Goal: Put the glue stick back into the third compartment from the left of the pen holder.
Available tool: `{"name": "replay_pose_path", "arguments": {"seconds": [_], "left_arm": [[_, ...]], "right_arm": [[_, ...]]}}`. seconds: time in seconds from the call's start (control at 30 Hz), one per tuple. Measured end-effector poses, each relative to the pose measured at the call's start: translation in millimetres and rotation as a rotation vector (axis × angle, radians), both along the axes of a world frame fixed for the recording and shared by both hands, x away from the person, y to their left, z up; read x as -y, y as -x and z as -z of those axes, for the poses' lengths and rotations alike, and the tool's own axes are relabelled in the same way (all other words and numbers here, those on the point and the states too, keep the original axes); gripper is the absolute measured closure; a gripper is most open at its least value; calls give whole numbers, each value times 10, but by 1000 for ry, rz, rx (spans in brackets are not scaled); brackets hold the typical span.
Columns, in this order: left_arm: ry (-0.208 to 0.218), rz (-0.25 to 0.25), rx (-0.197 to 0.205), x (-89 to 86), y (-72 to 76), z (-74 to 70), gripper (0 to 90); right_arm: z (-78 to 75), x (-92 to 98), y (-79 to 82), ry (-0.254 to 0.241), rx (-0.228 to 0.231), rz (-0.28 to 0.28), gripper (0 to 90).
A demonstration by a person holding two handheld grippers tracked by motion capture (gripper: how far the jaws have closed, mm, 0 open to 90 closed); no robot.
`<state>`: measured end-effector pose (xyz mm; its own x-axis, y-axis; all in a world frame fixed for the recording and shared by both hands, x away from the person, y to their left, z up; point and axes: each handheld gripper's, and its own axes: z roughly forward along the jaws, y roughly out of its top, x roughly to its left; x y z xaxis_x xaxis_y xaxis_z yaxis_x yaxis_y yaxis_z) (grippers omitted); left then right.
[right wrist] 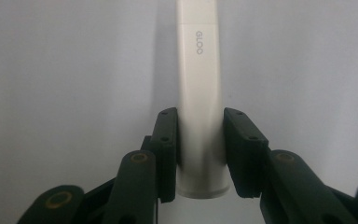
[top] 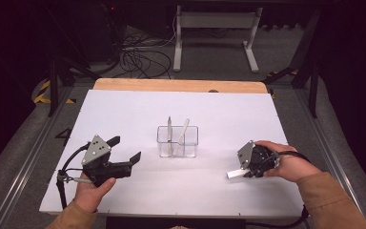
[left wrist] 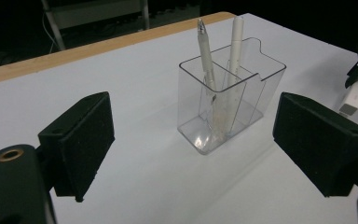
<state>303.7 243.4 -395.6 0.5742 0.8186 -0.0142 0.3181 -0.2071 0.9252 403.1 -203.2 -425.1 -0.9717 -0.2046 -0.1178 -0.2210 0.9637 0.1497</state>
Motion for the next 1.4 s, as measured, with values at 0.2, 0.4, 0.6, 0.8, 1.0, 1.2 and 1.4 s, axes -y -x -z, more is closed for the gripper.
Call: {"name": "replay_pose_path", "arguments": {"seconds": [0.2, 0.4, 0.6, 0.8, 1.0, 1.2, 1.4], "left_arm": [[0, 0, 0, 1, -1, 1, 133], [6, 0, -1, -4, -4, 2, 133], [10, 0, 1, -14, -5, -2, 133], [14, -2, 0, -16, -5, -4, 133], [15, -4, 3, -26, -3, -12, 133], [19, -6, 3, -38, -2, -15, 133], [17, -7, 4, -43, -5, -19, 133]], "right_arm": [[-150, -14, 46, -54, -26, 104, 676], [-346, -73, 89, -89, -58, 201, 677], [-514, -140, 110, -120, -124, 330, 677], [-685, -199, 127, -132, -142, 426, 678], [-837, -286, 127, -142, -155, 508, 678], [-929, -373, 144, -166, -145, 548, 678], [-991, -452, 153, -174, -103, 577, 678]]}}
